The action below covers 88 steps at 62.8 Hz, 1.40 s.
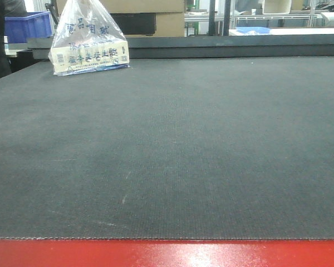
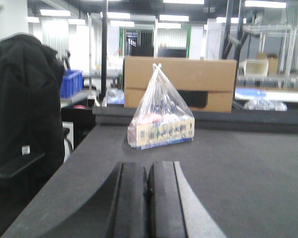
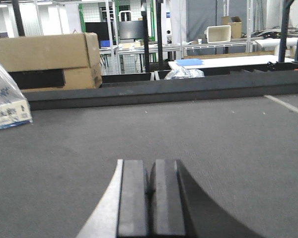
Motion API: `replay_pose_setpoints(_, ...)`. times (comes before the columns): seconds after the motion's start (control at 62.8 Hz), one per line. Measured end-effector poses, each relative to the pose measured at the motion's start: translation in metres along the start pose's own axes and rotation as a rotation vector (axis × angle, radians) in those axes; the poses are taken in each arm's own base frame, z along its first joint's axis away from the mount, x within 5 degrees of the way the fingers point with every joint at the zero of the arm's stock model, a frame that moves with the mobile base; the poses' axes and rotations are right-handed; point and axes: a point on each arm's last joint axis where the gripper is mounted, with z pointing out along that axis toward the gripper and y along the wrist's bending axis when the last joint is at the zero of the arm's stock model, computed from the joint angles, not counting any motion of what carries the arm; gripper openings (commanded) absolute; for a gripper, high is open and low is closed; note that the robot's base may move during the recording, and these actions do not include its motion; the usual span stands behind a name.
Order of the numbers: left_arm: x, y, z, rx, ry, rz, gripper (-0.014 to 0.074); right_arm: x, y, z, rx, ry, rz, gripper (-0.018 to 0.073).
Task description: Place cylindrical capacitor in blue bin on shelf
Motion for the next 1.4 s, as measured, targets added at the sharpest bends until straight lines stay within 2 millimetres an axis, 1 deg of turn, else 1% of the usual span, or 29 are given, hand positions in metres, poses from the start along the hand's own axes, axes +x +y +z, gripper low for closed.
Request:
replay_pose_setpoints(0.08,-0.015,0.000,0.009,0.000,0.057,0.000,-0.0111,-0.017,0.003,0.004,-0.005,0.043,-0.001,-0.0169)
replay_pose_setpoints(0.143,-0.025,0.000,0.019,0.000,0.106,0.000,-0.0111,-0.029,0.005,0.012,-0.006,0.095,0.000,-0.0169)
replay_pose_setpoints(0.255,-0.033,0.000,0.043,-0.001,0.272,0.000,-0.0111,-0.044,0.007,0.032,-0.006,0.235,0.002,-0.0169)
replay_pose_setpoints(0.319,-0.040,0.000,0.059,-0.001,0.378,0.000,-0.0111,-0.050,0.008,0.047,-0.004,0.330,0.000,-0.0169)
replay_pose_setpoints(0.382,-0.042,0.000,0.079,-0.001,0.487,0.000,-0.0111,-0.056,0.008,0.066,0.004,0.428,-0.015,-0.0169)
replay_pose_setpoints(0.494,-0.052,-0.001,0.108,-0.002,0.561,-0.001,-0.0111,-0.060,0.007,0.096,0.017,0.583,-0.037,-0.0169)
replay_pose_setpoints(0.542,-0.053,-0.001,0.121,-0.002,0.584,-0.001,-0.0111,-0.061,0.006,0.109,0.020,0.642,-0.040,-0.0169)
replay_pose_setpoints(0.669,-0.052,-0.001,0.147,-0.002,0.635,-0.001,-0.0111,-0.049,0.004,0.141,0.026,0.812,-0.034,-0.0169)
replay_pose_setpoints(0.812,-0.041,0.000,0.169,-0.003,0.726,-0.001,-0.0111,-0.028,0.000,0.167,0.035,0.932,-0.022,-0.0169)
replay_pose_setpoints(1.019,-0.019,0.000,0.194,-0.003,0.928,-0.001,-0.0111,0.005,-0.001,0.196,0.034,1.082,0.049,-0.0169)
replay_pose_setpoints(1.195,-0.004,0.000,0.208,-0.003,1.010,-0.004,-0.0111,0.025,0.000,0.212,0.028,1.173,0.049,-0.0158)
replay_pose_setpoints(1.242,-0.001,0.000,0.210,-0.003,1.021,-0.004,-0.0111,0.029,0.001,0.216,0.021,1.195,0.038,-0.0118)
replay_pose_setpoints(1.29,0.002,0.000,0.211,-0.003,1.032,-0.006,-0.0111,0.032,0.004,0.220,0.013,1.216,0.022,-0.0047)
replay_pose_setpoints(1.354,0.004,0.000,0.212,-0.003,1.040,-0.006,-0.0111,0.035,0.008,0.224,-0.002,1.236,-0.011,0.0097)
replay_pose_setpoints(1.37,0.004,0.000,0.212,-0.003,1.042,-0.006,-0.0111,0.036,0.008,0.225,-0.004,1.243,-0.019,0.0149)
replay_pose_setpoints(1.402,0.005,0.000,0.213,-0.003,1.045,-0.006,-0.0111,0.036,0.009,0.227,-0.006,1.249,-0.032,0.0213)
